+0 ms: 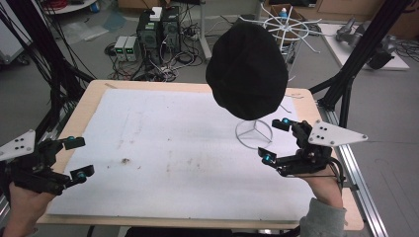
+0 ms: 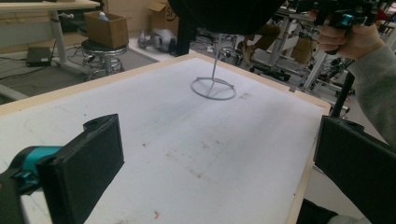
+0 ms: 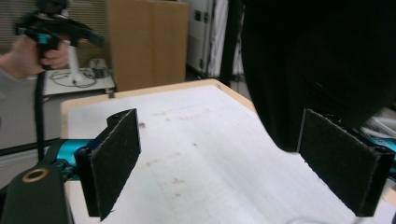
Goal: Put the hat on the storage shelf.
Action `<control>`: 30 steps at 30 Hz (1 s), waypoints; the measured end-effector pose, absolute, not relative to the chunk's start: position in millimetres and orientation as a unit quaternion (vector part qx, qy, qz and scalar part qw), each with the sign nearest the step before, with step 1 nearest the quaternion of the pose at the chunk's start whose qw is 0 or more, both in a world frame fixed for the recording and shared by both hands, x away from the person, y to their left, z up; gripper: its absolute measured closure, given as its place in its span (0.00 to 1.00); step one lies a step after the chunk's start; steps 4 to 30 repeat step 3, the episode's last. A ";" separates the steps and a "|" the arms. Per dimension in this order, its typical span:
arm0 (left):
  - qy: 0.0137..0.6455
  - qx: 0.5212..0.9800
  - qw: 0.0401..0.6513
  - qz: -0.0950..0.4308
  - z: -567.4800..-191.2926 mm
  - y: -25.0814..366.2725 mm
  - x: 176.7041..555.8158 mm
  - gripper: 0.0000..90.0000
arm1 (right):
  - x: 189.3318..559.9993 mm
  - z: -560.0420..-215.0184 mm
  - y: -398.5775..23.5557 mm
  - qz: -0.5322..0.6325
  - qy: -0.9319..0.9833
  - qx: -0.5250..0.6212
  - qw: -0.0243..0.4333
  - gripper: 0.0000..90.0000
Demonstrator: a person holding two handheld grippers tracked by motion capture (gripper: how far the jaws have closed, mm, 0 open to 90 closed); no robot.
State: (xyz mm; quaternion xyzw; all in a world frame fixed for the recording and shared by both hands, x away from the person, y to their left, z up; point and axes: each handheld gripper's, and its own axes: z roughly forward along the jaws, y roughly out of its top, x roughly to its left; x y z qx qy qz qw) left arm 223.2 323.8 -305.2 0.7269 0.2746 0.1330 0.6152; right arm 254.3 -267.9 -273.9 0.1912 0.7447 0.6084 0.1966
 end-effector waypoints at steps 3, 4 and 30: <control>0.275 0.726 0.616 0.136 -304.1 325.2 223.2 0.02 | 254.2 -275.0 -269.4 0.606 0.741 0.205 0.205 0.14; 0.275 0.726 0.616 0.136 -304.1 325.2 223.2 0.02 | 254.2 -275.0 -269.4 0.606 0.741 0.205 0.205 0.14; 0.275 0.726 0.616 0.136 -304.1 325.2 223.2 0.02 | 254.2 -275.0 -269.4 0.606 0.741 0.205 0.205 0.14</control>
